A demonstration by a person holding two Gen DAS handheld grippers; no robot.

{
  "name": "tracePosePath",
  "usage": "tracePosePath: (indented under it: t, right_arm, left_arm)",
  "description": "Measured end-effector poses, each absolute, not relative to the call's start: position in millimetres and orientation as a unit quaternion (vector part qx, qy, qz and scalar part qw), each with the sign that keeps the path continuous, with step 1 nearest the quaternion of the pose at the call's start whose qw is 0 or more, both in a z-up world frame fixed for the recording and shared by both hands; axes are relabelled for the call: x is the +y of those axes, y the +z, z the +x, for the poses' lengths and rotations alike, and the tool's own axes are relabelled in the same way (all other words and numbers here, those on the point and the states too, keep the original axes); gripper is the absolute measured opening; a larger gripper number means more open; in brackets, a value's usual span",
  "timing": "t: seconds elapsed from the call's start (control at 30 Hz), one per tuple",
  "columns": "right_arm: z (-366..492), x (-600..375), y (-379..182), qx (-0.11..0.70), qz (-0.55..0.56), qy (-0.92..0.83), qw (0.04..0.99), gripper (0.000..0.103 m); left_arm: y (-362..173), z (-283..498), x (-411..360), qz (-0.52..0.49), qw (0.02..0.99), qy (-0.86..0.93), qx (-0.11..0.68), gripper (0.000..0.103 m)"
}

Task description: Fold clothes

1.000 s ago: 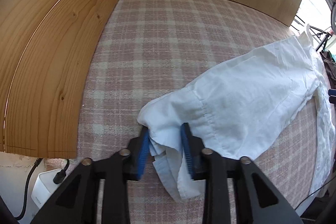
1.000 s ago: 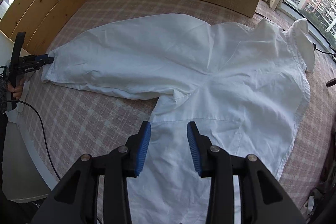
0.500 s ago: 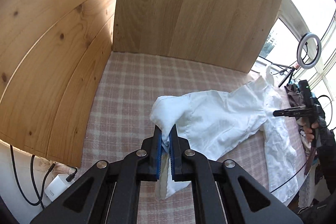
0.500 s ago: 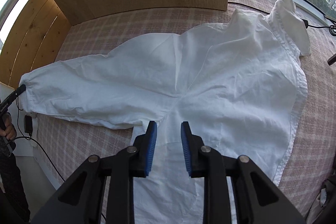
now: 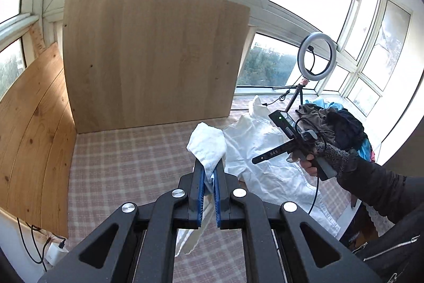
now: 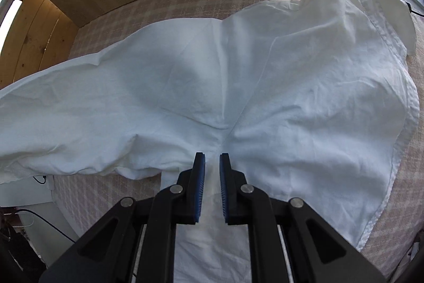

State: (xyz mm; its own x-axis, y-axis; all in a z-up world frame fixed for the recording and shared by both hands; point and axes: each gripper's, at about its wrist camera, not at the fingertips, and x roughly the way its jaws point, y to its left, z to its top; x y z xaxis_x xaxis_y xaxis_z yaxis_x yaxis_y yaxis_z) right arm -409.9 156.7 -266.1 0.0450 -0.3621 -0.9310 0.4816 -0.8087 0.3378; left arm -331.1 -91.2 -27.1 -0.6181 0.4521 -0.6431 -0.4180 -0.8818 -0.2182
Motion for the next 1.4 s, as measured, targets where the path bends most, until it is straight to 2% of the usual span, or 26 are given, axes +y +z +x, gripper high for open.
tracePosePath:
  t: [0.17, 0.33, 0.47, 0.6, 0.73, 0.87, 1.07, 1.23, 1.4]
  right_arm:
    - [-394, 234, -205, 0.017, 0.621, -0.709, 0.333, 0.010]
    - [-395, 300, -198, 0.011, 0.617, -0.708, 0.343, 0.011]
    - [-395, 344, -209, -0.007, 0.629, -0.692, 0.353, 0.011]
    - [-383, 369, -218, 0.013, 0.637, -0.679, 0.366, 0.011]
    - [-377, 375, -227, 0.035, 0.638, -0.668, 0.381, 0.011]
    - [-376, 365, -236, 0.057, 0.638, -0.662, 0.389, 0.012]
    - [-373, 334, -238, 0.090, 0.628, -0.656, 0.410, 0.012]
    - [-370, 310, -241, 0.108, 0.623, -0.648, 0.424, 0.012]
    - [-359, 294, -250, 0.125, 0.627, -0.633, 0.436, 0.012]
  left_arm:
    - [-11, -301, -6, -0.356, 0.275, 0.892, 0.028, 0.006]
    - [-19, -264, 99, -0.372, 0.313, 0.870, 0.078, 0.006]
    - [-64, -232, 179, -0.413, 0.341, 0.833, 0.139, 0.006]
    - [-129, -207, 227, -0.469, 0.353, 0.789, 0.180, 0.006]
    - [-183, -190, 243, -0.514, 0.341, 0.757, 0.214, 0.006]
    - [-208, -182, 240, -0.542, 0.334, 0.744, 0.200, 0.006]
    - [-207, -169, 247, -0.535, 0.347, 0.752, 0.167, 0.006]
    - [-227, -167, 251, -0.551, 0.337, 0.743, 0.174, 0.006]
    - [-243, -161, 245, -0.588, 0.322, 0.724, 0.162, 0.017]
